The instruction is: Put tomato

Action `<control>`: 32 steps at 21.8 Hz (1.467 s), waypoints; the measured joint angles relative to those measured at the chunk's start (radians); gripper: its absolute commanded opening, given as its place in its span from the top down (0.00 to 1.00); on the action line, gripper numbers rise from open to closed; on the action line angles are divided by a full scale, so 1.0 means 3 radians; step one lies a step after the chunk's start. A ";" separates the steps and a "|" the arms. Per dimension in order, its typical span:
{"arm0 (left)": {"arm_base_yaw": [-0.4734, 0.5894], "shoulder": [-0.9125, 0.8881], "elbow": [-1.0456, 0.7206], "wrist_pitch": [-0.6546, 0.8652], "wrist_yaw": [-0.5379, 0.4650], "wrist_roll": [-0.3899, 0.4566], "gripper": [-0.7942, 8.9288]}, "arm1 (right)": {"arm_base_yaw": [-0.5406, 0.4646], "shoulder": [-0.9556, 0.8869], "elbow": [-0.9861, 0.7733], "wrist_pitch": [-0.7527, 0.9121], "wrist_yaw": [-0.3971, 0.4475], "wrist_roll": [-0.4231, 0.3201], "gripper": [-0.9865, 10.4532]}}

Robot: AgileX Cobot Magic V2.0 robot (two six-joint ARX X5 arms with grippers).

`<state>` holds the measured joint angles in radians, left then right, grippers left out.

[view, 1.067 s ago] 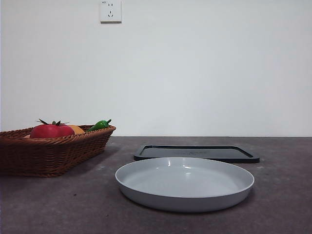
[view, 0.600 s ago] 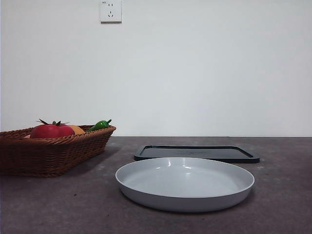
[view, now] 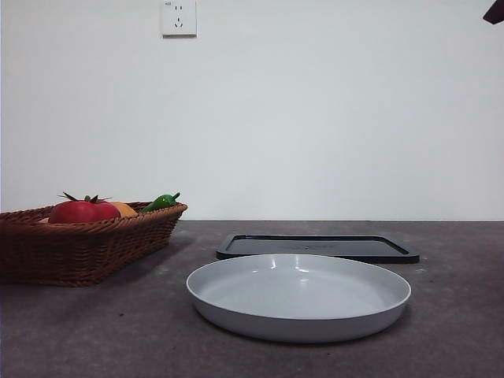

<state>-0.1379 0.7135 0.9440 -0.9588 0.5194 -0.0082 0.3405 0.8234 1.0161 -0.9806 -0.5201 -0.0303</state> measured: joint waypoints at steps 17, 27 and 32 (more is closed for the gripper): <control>-0.0032 0.0938 0.0000 0.1233 -0.0636 0.0061 0.40 | 0.0000 0.0000 0.0000 0.0020 -0.0001 0.0000 0.53; -0.0125 0.1844 0.0000 0.1890 -0.0942 0.0462 0.40 | 0.0000 0.0000 0.0000 0.0017 -0.0001 0.0001 0.53; -0.0137 0.2186 0.0000 0.2117 -0.0954 0.0594 0.40 | 0.0000 0.0000 0.0000 0.0005 0.0000 0.0001 0.53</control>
<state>-0.1791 1.3693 0.9440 -0.3237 0.2333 0.1699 0.3405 0.8234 1.0161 -0.9791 -0.5201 -0.0299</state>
